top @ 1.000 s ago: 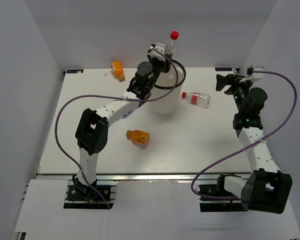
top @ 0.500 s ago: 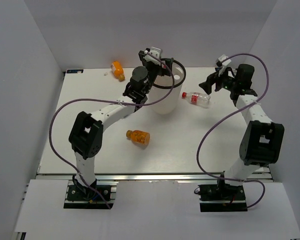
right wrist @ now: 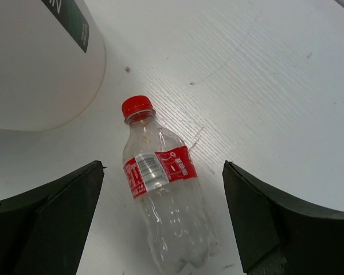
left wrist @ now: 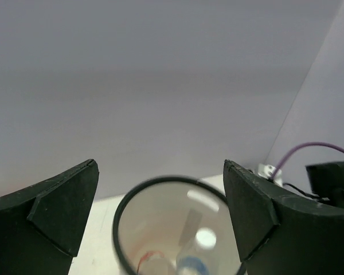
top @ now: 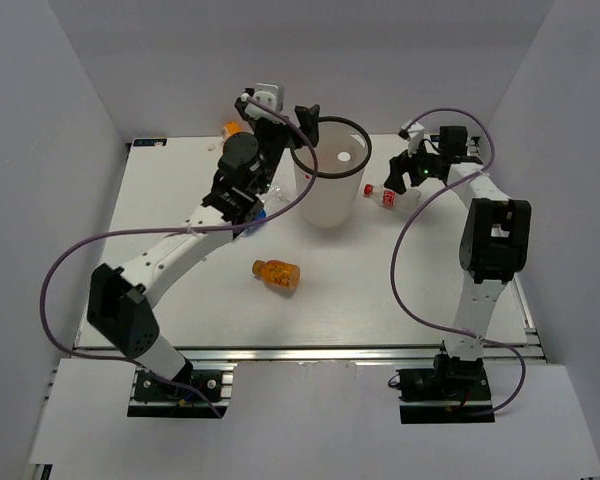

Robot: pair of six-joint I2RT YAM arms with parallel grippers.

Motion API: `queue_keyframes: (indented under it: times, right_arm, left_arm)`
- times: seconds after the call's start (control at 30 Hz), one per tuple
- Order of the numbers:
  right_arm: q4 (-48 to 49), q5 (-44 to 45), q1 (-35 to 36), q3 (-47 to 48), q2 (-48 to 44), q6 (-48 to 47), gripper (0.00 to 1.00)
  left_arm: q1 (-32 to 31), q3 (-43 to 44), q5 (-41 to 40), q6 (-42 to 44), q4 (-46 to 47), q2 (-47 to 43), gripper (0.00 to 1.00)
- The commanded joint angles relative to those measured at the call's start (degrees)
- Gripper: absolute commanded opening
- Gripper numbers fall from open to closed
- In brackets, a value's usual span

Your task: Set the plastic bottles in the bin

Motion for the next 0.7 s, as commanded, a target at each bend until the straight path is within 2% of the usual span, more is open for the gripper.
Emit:
queue_keyframes:
  times: [0.0, 0.13, 0.17, 0.23, 0.37, 0.53, 0.6, 0.67]
  right_arm:
    - [-5.2, 6.9, 3.7, 6.0, 2.7, -3.9, 0.89]
    - [-8.9, 12.0, 6.1, 10.4, 7.1, -4.6, 0.89]
    - [-9.0, 13.5, 6.4, 10.6, 7.6, -4.5, 0.89]
    - [-8.3, 17.2, 6.9, 10.0, 8.6, -3.7, 0.89]
    - [-9.0, 19.0, 6.9, 9.1, 9.4, -3.3, 0.89]
    - [-10.5, 24.2, 7.0, 9.2, 10.5, -3.8, 0.88]
    - [-10.1, 26.3, 7.0, 8.5, 10.2, -3.9, 0.84]
    - [-9.9, 26.6, 6.8, 7.9, 9.2, -3.3, 0.75]
  left_arm:
    - [0.4, -4.1, -7.3, -4.6, -12.3, -9.9, 0.98]
    - [1.1, -16.2, -18.1, -12.7, -18.2, -21.6, 0.98]
    - [1.4, -21.1, -19.3, -14.6, -21.3, -24.0, 0.98]
    - [2.9, -25.5, -21.3, -20.4, -24.7, -30.3, 0.98]
    - [7.3, -33.1, -18.6, -29.4, -36.5, -35.6, 0.98]
    - [14.0, -36.4, -9.5, -37.0, -42.2, -34.3, 0.98]
    - [14.9, -36.1, -9.8, -38.3, -45.9, -32.5, 0.98]
    - [15.3, -36.4, -9.4, -39.0, -46.9, -31.9, 0.98]
